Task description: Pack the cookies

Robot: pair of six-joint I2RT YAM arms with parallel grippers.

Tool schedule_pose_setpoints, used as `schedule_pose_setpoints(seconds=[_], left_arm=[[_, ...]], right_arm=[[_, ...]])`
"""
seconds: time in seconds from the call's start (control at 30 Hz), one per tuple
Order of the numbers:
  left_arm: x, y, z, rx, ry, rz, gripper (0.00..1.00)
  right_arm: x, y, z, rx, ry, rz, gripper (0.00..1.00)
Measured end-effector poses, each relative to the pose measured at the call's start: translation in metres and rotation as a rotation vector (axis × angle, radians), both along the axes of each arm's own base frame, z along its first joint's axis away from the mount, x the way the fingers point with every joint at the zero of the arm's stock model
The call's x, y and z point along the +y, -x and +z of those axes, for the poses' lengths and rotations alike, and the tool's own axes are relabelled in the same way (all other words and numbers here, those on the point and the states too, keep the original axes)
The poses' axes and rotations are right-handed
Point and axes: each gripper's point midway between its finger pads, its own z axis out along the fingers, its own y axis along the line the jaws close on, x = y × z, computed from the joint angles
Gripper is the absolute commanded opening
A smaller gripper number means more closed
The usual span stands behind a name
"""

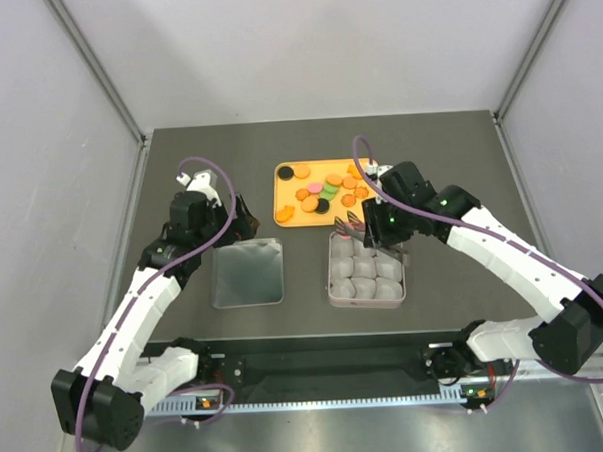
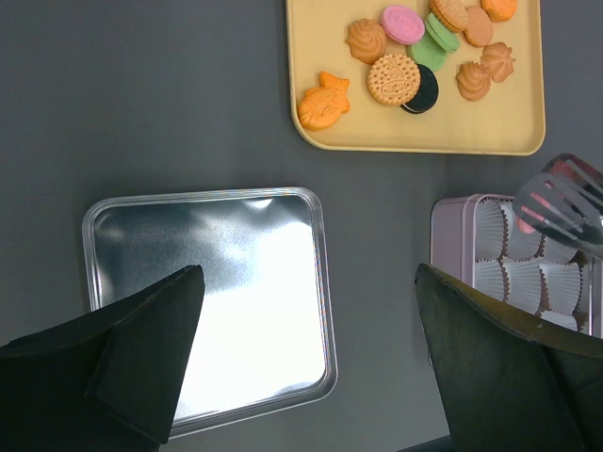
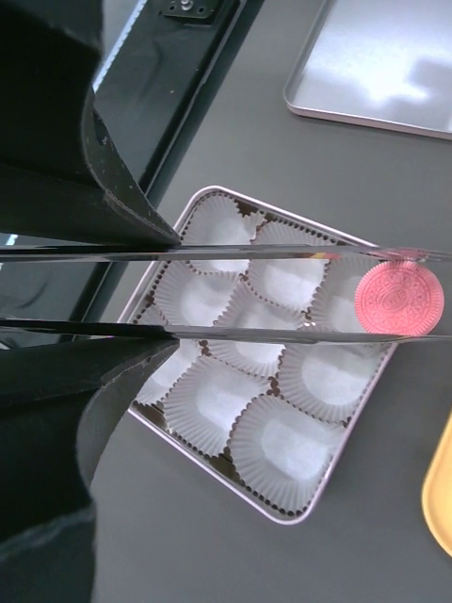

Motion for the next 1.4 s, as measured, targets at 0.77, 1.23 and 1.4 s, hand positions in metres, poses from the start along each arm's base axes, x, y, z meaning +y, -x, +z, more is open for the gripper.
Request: schedule_pose_setpoints(seconds=[0.77,1.23,1.4], left_arm=[[0.0,0.0,0.0,0.0,-0.002,0.002,0.98],[0.0,0.0,0.0,0.0,0.0,0.0,0.98],[0.0,0.0,0.0,0.001,0.0,-0.001,0.98]], right_arm=[[0.006,0.02,-0.027,0.075,0.0,0.029,0.49],[0.01,0.018,-0.011,0.062,-0.032,0.036,0.49],[0.025,-0.012,0.046,-0.042,-0.124,0.038,0.48]])
